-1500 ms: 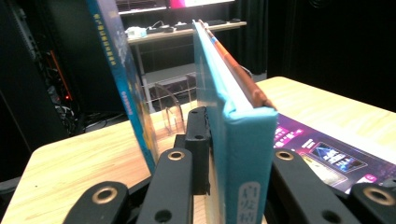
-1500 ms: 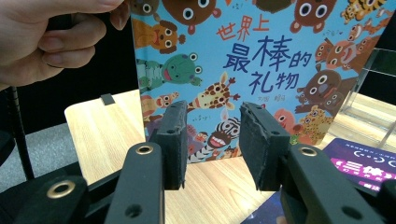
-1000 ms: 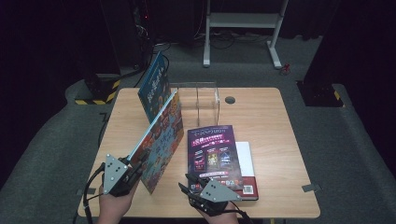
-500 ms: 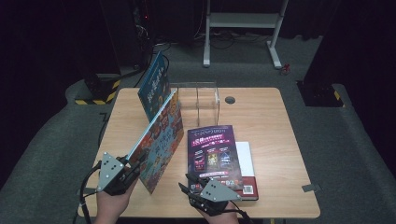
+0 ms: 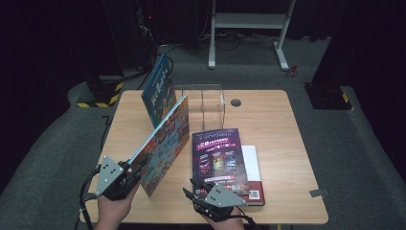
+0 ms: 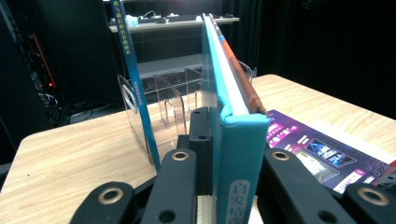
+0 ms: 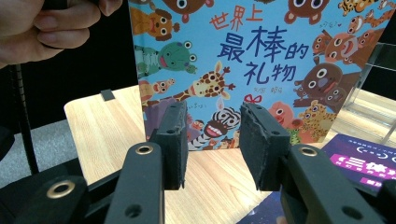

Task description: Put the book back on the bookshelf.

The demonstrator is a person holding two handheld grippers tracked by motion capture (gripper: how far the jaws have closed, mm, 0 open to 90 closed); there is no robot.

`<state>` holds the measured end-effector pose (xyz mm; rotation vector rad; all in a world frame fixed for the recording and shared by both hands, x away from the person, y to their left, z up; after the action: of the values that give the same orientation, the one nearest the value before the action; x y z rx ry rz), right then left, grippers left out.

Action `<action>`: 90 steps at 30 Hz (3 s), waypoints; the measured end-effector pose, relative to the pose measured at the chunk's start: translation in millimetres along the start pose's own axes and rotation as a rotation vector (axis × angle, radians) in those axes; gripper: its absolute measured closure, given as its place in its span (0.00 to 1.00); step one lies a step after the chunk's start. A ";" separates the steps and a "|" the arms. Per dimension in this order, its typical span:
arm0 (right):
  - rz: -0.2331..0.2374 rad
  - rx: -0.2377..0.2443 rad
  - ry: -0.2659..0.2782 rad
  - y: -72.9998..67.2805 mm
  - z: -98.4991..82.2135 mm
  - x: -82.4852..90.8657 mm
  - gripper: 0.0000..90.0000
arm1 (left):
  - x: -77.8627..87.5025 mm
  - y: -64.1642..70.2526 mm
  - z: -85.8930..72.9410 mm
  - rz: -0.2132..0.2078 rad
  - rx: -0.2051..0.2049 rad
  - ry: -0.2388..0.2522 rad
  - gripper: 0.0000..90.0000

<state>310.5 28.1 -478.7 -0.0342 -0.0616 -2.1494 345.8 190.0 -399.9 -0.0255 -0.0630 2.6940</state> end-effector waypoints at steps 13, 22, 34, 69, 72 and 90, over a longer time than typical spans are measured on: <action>-0.007 0.001 0.007 3.0 2.2 2.4 0.70 | -15.4 -10.9 23.4 -0.001 0.019 0.042 0.90; -0.010 0.006 0.019 4.8 5.1 4.2 0.70 | -27.2 -15.5 35.9 -0.002 0.010 0.051 0.90; -0.011 0.008 0.023 6.0 6.6 5.5 0.71 | -23.8 -24.0 48.8 0.035 0.027 0.090 0.90; -0.026 0.003 0.032 12.5 8.7 8.7 0.72 | -73.7 -37.4 48.6 0.157 0.005 0.119 0.90; -0.029 0.005 0.035 14.1 9.3 9.5 0.72 | -79.3 -39.3 46.2 0.166 0.006 0.116 0.90; -0.038 0.001 0.042 18.6 10.7 11.7 0.72 | -112.5 -46.4 40.9 0.221 0.005 0.141 0.90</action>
<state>319.6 8.7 -466.8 0.0123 -0.0394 -2.1872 466.1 181.5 -356.0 -0.2340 -0.0097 2.9043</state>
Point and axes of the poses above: each handheld gripper's, and its own axes: x roughly backward along the jaws, z roughly out of its top, y roughly to its right, the point moved 10 cm from there along -x, roughly forward along the jaws, and after that the axes turned 12 degrees about y, right-handed, at the moved point
